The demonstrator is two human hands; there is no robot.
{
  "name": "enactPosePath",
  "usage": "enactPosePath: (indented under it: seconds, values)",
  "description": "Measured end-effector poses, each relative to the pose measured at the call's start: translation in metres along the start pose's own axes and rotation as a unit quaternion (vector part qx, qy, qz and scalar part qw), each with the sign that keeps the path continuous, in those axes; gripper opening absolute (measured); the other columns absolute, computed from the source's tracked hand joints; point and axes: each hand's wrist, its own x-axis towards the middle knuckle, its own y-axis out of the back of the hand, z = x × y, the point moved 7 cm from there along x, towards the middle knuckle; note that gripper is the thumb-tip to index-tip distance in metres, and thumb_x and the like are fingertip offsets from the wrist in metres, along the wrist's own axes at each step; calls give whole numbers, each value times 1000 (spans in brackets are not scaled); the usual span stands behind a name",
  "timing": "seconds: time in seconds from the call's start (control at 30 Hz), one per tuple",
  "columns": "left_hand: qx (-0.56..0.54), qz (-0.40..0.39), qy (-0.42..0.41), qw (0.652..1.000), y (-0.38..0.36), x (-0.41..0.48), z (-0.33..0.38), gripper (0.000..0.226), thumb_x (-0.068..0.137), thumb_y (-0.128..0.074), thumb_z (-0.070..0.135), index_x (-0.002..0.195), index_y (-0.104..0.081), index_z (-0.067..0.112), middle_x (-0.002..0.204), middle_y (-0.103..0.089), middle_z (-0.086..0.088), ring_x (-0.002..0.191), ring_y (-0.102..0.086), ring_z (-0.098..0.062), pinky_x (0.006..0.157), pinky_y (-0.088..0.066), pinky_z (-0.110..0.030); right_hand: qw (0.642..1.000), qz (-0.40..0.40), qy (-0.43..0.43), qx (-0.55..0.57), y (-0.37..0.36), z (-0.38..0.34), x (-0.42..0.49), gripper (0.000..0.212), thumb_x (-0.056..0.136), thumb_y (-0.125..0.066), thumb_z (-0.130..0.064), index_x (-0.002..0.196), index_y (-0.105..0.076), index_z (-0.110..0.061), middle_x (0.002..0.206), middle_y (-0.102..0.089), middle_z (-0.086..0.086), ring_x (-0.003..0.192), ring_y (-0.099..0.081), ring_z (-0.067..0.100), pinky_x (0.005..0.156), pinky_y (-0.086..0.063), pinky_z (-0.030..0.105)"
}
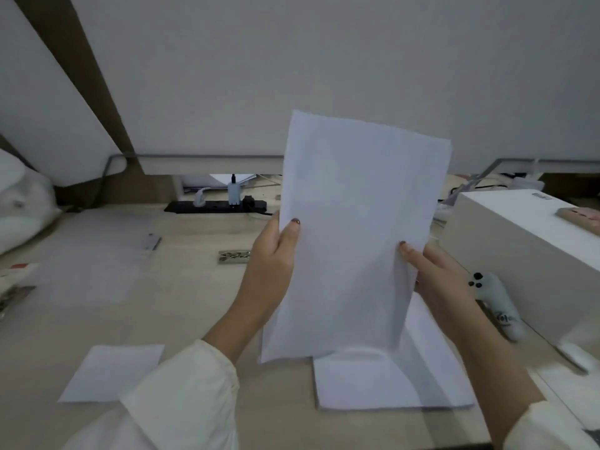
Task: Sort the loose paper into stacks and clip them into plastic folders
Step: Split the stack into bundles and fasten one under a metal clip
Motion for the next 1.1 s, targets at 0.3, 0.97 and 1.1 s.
enactPosePath:
  seconds: [0.3,0.97,1.1]
  values:
    - [56,209,-122,969,142,-21,16,17,97,-41,19,98,-47,35,97,-56,16,86,-56,13,78,-45,-8,993,-89,64,50,-134,-15,-31,23,94,-47,-18,110,-64,-23,106,-71,-7,98,-67,8,78,-53,21]
    - [122,133,20,983,182,-21,-38,15,99,-35,31,104,-49,25,91,-57,19,77,-56,12,70,-42,-12,995,-66,-54,-61,-164,2,-47,22,95,-46,-18,104,-66,-22,106,-70,0,98,-65,18,88,-51,35]
    - [168,48,180,968,187,-18,-69,25,99,-32,33,91,-45,13,76,-49,3,66,-47,-11,58,-33,-23,978,-63,-151,-129,-160,27,-42,23,92,-48,-11,102,-65,1,99,-69,20,88,-65,35,85,-50,43]
